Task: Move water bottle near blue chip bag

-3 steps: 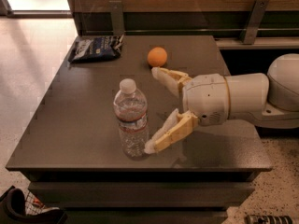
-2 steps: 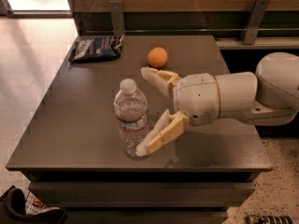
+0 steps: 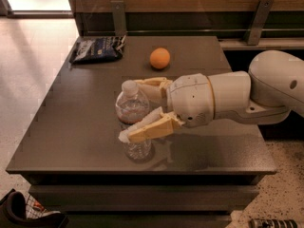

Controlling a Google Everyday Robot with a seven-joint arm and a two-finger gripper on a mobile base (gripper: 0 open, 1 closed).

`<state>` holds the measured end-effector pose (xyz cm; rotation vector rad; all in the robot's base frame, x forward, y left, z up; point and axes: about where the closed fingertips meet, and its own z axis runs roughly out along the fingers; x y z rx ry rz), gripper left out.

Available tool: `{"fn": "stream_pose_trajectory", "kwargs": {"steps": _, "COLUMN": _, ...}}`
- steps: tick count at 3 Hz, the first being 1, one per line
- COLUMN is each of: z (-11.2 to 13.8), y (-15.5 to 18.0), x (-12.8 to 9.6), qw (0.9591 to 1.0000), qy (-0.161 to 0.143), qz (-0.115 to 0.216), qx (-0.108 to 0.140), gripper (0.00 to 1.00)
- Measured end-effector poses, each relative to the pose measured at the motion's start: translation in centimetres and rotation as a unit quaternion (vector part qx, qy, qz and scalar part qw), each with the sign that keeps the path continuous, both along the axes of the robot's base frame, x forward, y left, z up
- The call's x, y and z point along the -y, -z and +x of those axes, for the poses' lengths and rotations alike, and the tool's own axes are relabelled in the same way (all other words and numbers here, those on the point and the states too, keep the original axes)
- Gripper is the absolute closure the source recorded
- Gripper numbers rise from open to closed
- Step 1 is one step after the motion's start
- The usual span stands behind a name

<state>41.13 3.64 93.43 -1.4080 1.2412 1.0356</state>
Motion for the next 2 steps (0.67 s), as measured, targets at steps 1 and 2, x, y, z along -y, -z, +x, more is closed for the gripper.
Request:
{"fn": "stream_pose_trajectory", "kwargs": {"steps": 1, "z": -0.11, "y": -0.09, "x": -0.18, "qw": 1.0000, "qy": -0.002, "qz": -0.001, "qx": 0.001, "gripper": 0.54}}
{"fn": "stream_pose_trajectory", "kwargs": {"steps": 2, "z": -0.23, "y": -0.18, "x": -0.38, "qw": 1.0000, "qy": -0.004, "qz": -0.001, "qx": 0.002, "gripper": 0.77}}
